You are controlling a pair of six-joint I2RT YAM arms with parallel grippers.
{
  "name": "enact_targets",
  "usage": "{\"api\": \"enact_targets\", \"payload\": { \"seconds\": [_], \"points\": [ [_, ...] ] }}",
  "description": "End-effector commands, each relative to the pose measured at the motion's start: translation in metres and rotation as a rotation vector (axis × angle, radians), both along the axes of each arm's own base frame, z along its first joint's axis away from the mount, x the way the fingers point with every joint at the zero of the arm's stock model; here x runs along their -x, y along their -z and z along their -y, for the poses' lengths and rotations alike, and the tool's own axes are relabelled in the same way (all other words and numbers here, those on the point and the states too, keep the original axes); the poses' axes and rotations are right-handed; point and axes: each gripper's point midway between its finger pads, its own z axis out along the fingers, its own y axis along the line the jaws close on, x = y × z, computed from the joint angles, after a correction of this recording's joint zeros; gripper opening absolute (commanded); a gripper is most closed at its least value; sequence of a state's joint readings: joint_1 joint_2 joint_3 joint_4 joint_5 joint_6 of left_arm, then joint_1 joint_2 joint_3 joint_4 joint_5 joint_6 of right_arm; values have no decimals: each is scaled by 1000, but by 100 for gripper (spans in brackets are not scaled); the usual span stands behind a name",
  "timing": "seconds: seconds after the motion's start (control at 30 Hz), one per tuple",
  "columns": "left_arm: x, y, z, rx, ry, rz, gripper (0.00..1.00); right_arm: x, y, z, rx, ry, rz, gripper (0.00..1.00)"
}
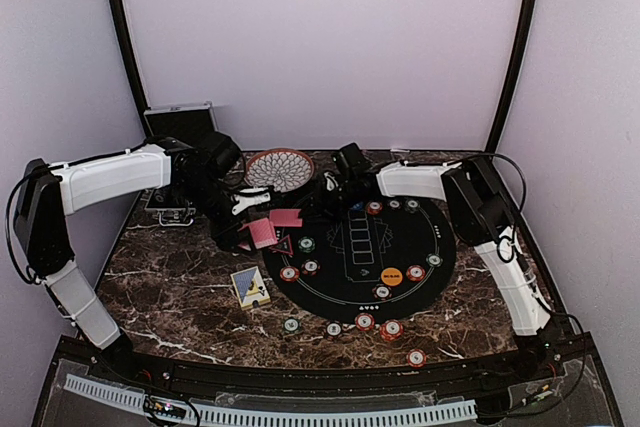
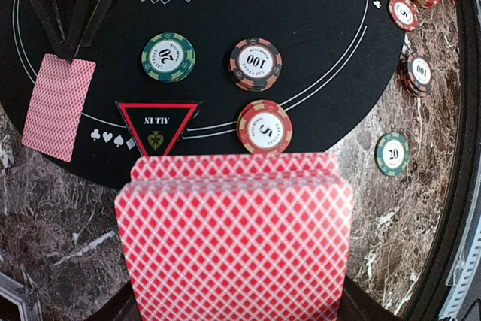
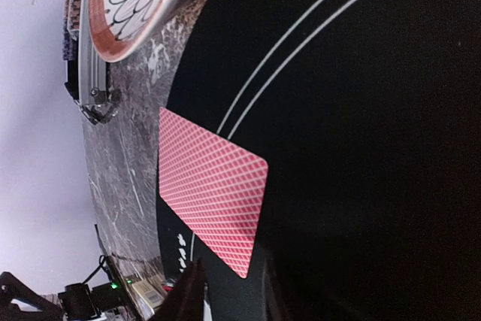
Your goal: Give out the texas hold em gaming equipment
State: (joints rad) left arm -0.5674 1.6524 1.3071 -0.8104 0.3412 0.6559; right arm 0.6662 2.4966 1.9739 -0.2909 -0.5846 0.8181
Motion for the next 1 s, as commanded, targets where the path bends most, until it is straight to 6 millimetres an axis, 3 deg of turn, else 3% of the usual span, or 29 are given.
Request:
{"api": "enact_targets", "payload": {
  "seconds": [0.0,0.17,0.27,0.47,0.63,0.97],
  "points": [
    [8,-14,0,32,22,1,7,-2,-9,5,71,-9,82,35],
    [6,-15,-1,27,22,6,7,0,-27,17,111,-6,135,45],
    [4,-15,0,28,17,13,7,10,-50,19,55,-9,161,56],
    [-3,-14,3,33,13,33,6,46,-95,15,-145,-58,145,76],
    [-8,-15,7,39,14,38,6,79,-119,5,-307,-125,78,80],
    [-11,-20,11,54,14,37,6,111,-125,-24,-345,-220,60,83]
  ]
}}
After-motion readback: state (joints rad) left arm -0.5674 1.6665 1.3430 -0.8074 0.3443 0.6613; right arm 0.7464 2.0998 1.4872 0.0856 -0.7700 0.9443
